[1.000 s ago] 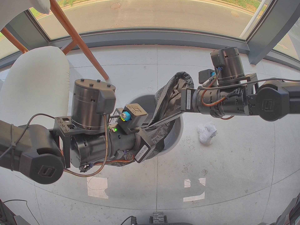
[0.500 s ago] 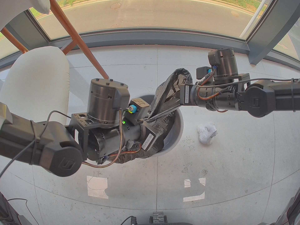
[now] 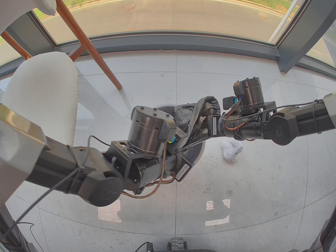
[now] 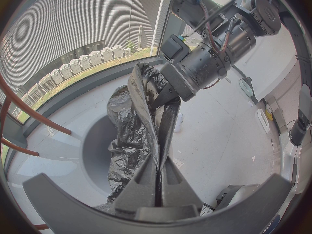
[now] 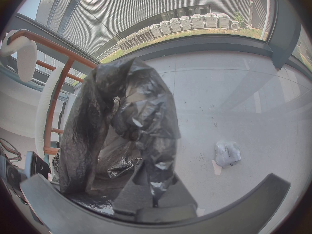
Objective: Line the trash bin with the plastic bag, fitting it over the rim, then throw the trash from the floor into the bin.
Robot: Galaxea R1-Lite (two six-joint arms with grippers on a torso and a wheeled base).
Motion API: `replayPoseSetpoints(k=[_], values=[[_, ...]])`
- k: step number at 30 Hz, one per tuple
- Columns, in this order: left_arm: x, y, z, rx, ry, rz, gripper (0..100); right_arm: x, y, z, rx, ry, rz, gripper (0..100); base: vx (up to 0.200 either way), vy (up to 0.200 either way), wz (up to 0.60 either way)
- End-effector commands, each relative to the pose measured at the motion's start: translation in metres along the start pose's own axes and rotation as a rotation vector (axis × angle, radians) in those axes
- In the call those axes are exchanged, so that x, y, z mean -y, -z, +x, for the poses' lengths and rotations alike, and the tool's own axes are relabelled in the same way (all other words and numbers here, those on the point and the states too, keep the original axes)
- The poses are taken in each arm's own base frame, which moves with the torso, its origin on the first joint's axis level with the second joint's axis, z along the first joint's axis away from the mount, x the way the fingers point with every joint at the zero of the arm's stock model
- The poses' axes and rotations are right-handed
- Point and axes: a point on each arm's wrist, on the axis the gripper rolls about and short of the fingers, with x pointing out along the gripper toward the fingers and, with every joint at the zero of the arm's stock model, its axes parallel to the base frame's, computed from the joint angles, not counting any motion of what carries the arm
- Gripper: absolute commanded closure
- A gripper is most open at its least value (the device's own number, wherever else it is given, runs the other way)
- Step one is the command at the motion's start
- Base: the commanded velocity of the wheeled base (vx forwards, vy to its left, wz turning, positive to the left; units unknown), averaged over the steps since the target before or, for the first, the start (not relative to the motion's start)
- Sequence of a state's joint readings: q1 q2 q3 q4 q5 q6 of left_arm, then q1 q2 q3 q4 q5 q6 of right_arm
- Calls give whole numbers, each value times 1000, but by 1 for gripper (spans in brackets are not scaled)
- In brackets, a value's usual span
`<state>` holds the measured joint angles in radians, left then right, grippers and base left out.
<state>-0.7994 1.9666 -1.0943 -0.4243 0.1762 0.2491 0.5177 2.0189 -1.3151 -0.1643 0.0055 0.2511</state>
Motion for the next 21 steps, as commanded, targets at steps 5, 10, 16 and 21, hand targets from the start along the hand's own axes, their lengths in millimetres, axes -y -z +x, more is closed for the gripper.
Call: replayPoseSetpoints(k=[5,10,16,21], values=[[16,14,24,-51,47,-17,0,18,8,5,-22,38,18,100,0,0,0],[14,13,32,-46,31,-31,0,20,11,5,-31,41,20,100,0,0,0],[10,-4,46,-1,-51,-114,0,17,15,8,-18,31,16,100,0,0,0],[9,-9,54,7,-85,-151,0,17,15,7,-9,29,15,100,0,0,0]])
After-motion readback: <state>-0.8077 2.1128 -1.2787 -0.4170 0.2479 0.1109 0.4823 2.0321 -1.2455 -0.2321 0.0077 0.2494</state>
